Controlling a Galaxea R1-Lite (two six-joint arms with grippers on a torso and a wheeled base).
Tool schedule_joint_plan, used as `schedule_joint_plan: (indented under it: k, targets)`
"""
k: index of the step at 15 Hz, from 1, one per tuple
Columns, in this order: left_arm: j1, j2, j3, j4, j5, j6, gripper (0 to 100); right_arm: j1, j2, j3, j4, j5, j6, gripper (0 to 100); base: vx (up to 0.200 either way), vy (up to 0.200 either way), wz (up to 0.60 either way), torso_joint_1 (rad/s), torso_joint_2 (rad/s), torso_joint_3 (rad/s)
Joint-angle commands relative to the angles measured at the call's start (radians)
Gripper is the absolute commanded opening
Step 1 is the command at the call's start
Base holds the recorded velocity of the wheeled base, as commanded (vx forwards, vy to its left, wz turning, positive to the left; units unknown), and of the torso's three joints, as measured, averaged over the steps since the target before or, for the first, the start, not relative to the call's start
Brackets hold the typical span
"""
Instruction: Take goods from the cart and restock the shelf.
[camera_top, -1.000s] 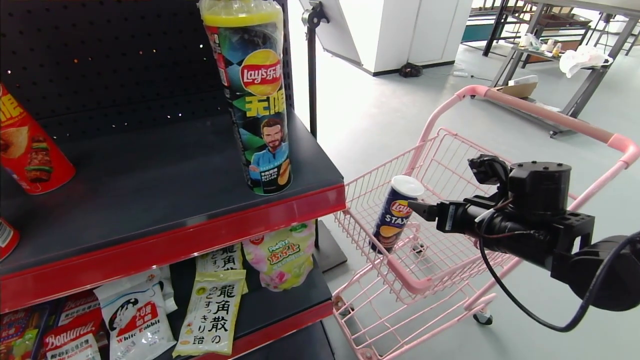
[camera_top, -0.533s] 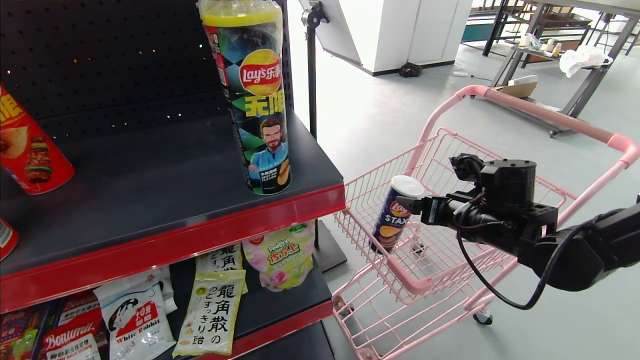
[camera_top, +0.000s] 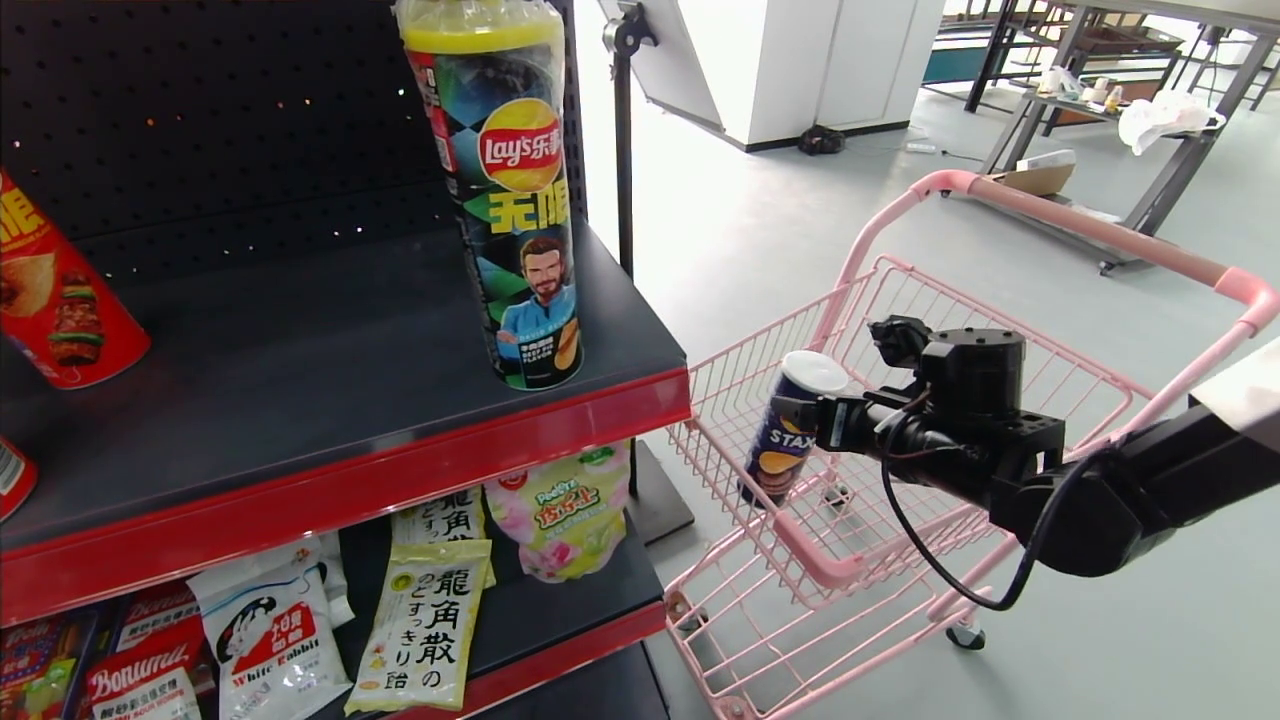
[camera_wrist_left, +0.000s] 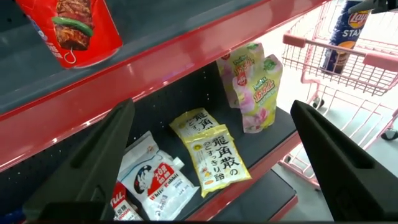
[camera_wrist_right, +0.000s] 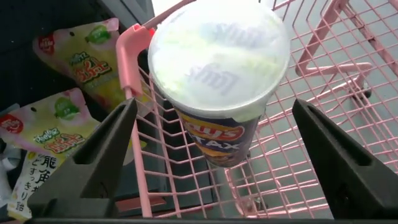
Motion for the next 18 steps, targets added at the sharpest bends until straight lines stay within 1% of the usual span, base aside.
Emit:
schedule_joint_plan:
  k: [1, 4, 6, 7, 8, 12, 15, 18]
  targets:
    - [0.002, -0.002, 0.001, 0.001, 0.0, 0.0, 100, 0.013, 0.042, -0.033, -0.002, 0.0, 0.0, 100, 0.0, 0.0, 0.0, 0.0, 0.0, 0.0]
    - [0.002, -0.002, 0.005, 0.001, 0.008, 0.0, 100, 0.022, 0.095, -0.073, -0.004, -0.003, 0.0, 100, 0.0, 0.0, 0.0, 0.0, 0.0, 0.0]
    - [0.004, -0.002, 0.005, 0.001, 0.008, 0.001, 100, 0.02, 0.145, -0.092, -0.035, -0.009, 0.0, 100, 0.0, 0.0, 0.0, 0.0, 0.0, 0.0]
    - [0.004, -0.002, 0.005, 0.001, 0.008, 0.003, 100, 0.017, 0.173, -0.089, -0.071, -0.015, -0.006, 0, 0.0, 0.0, 0.0, 0.0, 0.0, 0.0]
    - [0.004, -0.002, 0.005, 0.001, 0.008, 0.006, 100, 0.017, 0.199, -0.093, -0.133, -0.02, -0.004, 0, 0.0, 0.0, 0.0, 0.0, 0.0, 0.0]
    - [0.004, -0.002, 0.006, 0.001, 0.009, 0.006, 100, 0.016, 0.196, -0.086, -0.139, -0.018, -0.003, 0, 0.0, 0.0, 0.0, 0.0, 0.0, 0.0]
    - [0.004, -0.002, 0.008, 0.001, 0.008, 0.011, 100, 0.017, 0.113, -0.079, -0.13, -0.02, -0.012, 0, 0.0, 0.0, 0.0, 0.0, 0.0, 0.0]
    - [0.004, -0.002, 0.015, -0.001, 0.008, 0.011, 100, 0.002, -0.09, -0.058, -0.038, -0.02, -0.075, 0, 0.0, 0.0, 0.0, 0.0, 0.0, 0.0]
